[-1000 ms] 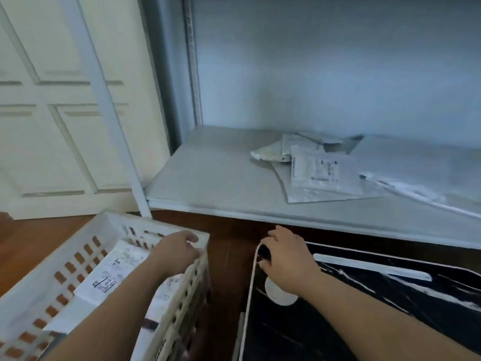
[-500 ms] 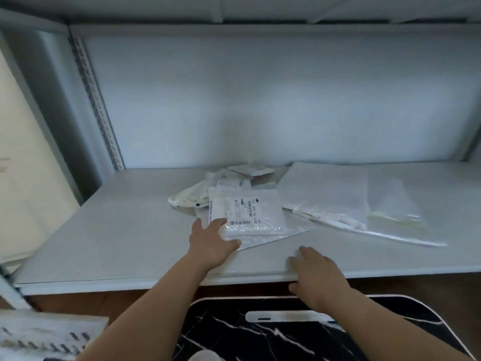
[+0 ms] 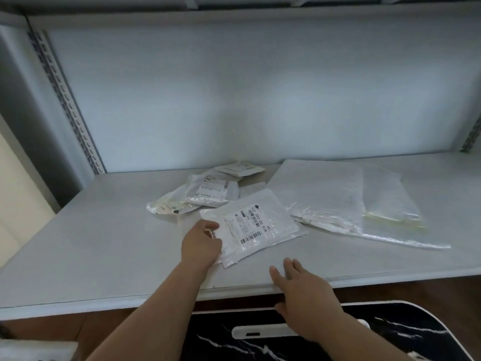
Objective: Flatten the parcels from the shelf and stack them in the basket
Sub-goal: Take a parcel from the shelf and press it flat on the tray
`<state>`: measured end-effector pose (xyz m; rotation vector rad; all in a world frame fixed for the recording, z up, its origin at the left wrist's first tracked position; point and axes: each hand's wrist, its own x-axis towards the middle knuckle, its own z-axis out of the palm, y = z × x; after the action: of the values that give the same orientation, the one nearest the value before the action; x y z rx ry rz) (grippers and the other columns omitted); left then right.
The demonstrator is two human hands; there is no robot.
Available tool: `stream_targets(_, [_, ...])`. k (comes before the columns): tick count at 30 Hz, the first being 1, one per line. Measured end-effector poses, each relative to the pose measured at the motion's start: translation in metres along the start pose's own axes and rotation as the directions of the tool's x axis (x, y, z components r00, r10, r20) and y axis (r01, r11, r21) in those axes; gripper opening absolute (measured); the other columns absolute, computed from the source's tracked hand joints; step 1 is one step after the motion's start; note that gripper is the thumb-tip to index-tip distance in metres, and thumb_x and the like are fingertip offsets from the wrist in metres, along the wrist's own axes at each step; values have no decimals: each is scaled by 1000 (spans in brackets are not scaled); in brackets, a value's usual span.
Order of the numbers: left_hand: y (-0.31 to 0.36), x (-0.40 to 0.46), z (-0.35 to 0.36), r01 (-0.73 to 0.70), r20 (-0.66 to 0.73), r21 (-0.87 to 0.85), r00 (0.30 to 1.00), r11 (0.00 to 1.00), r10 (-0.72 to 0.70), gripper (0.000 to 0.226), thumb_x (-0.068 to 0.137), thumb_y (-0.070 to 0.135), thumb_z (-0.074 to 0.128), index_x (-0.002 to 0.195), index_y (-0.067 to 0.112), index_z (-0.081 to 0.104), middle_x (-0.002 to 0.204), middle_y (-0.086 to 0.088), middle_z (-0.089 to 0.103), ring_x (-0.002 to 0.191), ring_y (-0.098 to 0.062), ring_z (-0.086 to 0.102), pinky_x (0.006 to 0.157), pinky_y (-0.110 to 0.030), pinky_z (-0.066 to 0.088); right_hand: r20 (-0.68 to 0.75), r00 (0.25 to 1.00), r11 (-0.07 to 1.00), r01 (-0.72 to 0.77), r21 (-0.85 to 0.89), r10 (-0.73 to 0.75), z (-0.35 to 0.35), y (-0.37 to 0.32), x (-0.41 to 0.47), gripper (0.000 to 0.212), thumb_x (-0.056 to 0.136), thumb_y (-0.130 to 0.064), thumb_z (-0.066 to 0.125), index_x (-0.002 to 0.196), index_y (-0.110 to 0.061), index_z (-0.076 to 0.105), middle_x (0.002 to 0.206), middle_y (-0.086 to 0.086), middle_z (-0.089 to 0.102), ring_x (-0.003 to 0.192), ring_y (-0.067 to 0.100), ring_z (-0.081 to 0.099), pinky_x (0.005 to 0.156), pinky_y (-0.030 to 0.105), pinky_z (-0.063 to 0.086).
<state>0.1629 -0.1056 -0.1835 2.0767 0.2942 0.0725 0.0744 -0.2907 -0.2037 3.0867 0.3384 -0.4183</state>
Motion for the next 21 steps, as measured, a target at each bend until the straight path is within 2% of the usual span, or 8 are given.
stream_targets(4, [6,-16,3,64,80,-208,996,976,-48,25,81,1,68,104,9,69,90,4,62,78,-8,56,69,-19,42,37,999,991,30,131,-35,-7,8,-6,65,100,-42,42,155,-30,9,163,5,-4,150,20,-3,119,35,16])
stream_targets(7, [14,-30,4,98,88,-347,994,933,-72,16,83,6,71,98,11,71,101,2,65,88,-10,57,82,-22,41,-1,1000,944,18,329,-19,-13,15,-19,58,99,-42,47,151,-28,28,161,1,17,148,15,14,116,27,15])
stream_targets(10, [17,-54,3,121,31,-475,992,872,-121,5,79,8,76,81,10,72,92,-4,72,85,-18,64,88,-33,51,-150,966,780,-71,622,208,-12,25,-39,49,97,-43,51,140,-19,48,143,-1,50,131,14,44,107,23,31])
stream_targets(12, [13,-73,0,156,46,-506,987,849,-153,10,78,1,75,83,7,68,89,-8,71,83,-23,67,81,-36,55,-211,882,624,-112,773,421,-9,32,-55,46,96,-43,52,133,-15,51,128,3,59,112,17,54,93,27,41])
stream_targets(15, [-5,-100,-5,243,147,-466,969,851,-196,19,81,-8,68,90,6,59,94,-15,64,81,-29,63,74,-40,53,-156,746,346,-106,932,648,0,44,-77,55,92,-45,58,137,-17,42,125,7,56,107,22,54,87,32,43])
stream_targets(17, [-24,-121,-7,288,233,-388,950,876,-209,21,82,-10,65,91,7,57,95,-17,62,82,-31,61,73,-42,51,-47,745,181,-99,979,665,13,48,-93,66,89,-41,64,144,-26,34,125,7,55,111,25,55,93,38,45])
stream_targets(19, [-49,-147,-4,265,259,-251,945,931,-199,20,82,-9,65,89,9,59,92,-13,61,81,-26,60,72,-39,50,15,800,172,-148,974,600,34,45,-109,67,89,-30,68,146,-32,34,112,2,59,102,20,57,90,36,47])
stream_targets(21, [-72,-170,3,214,234,-53,952,975,-197,19,84,-3,65,89,14,60,91,-6,61,79,-18,57,67,-29,47,47,845,266,-219,939,532,58,37,-123,59,90,-18,66,143,-29,42,110,-2,59,98,15,58,86,30,48])
